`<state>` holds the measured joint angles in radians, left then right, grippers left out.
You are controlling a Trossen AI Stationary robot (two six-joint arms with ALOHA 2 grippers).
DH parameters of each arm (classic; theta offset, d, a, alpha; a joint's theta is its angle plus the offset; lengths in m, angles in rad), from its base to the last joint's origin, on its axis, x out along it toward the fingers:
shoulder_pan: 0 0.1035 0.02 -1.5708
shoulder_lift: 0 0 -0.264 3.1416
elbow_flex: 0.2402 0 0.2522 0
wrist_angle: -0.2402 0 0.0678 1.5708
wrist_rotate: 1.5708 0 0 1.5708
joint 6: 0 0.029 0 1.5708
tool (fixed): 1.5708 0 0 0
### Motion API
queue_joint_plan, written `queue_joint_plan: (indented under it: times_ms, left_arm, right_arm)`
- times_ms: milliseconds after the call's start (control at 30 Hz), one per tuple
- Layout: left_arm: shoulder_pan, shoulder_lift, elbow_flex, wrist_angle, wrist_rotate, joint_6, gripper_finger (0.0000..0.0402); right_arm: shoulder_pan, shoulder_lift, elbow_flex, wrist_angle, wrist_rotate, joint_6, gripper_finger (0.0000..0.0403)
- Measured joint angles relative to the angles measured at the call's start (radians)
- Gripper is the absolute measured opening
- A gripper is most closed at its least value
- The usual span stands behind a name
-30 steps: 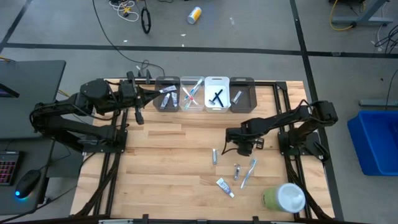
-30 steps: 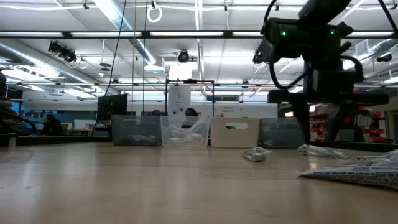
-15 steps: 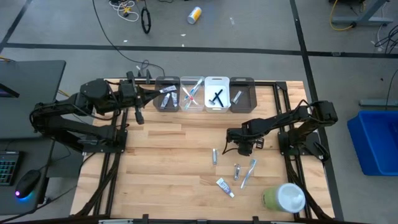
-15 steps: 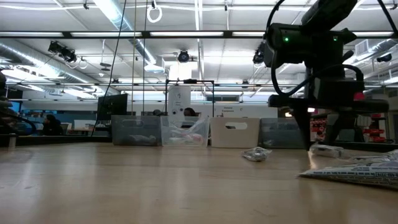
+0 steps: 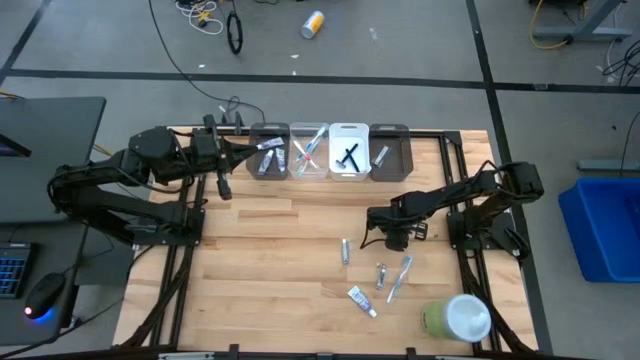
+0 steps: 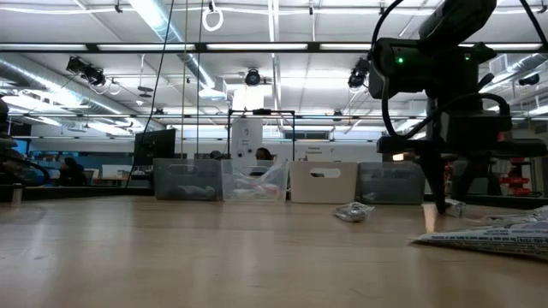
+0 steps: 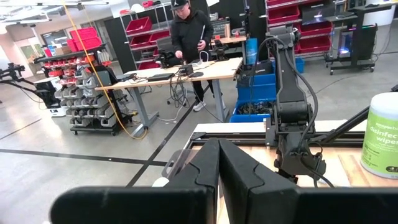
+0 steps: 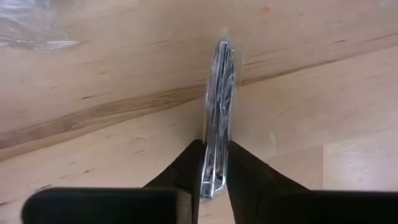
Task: Pick & Place Travel size toiletries
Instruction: Put the silver nail cutter into the white bin
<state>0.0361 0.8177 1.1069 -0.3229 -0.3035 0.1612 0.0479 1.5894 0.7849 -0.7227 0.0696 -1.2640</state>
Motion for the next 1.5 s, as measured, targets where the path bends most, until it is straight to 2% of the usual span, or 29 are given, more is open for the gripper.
queue_joint_plan:
  times_ms: [367, 567, 733, 900, 1167, 1367, 1500]
  left_arm:
    - [0.0, 0.0, 0.0, 0.0, 0.0, 0.0, 0.0018]
    - [0.0, 0.0, 0.0, 0.0, 0.0, 0.0, 0.0018]
    - [0.0, 0.0, 0.0, 0.0, 0.0, 0.0, 0.0018]
    - [0.0, 0.0, 0.0, 0.0, 0.0, 0.0, 0.0018]
    - [0.0, 0.0, 0.0, 0.0, 0.0, 0.0, 0.0018]
    - [0.0, 0.0, 0.0, 0.0, 0.0, 0.0, 0.0018]
    - [0.0, 0.0, 0.0, 0.001, 0.0, -0.004, 0.0018]
  right_arm:
    - [0.0, -0.007, -0.002, -0.002, -0.017, 0.049, 0.0057]
    - [0.002, -0.057, 0.018, -0.025, -0.026, 0.082, 0.0055]
    - [0.002, -0.122, 0.04, -0.024, -0.029, 0.18, 0.0055]
    - [0.001, -0.205, 0.045, -0.005, -0.076, 0.286, 0.0055]
    - [0.001, -0.311, 0.046, 0.087, -0.126, 0.532, 0.0055]
    - [-0.02, -0.389, 0.046, 0.208, -0.126, 0.612, 0.0055]
    - [-0.054, -0.453, 0.046, 0.222, -0.123, 0.632, 0.0055]
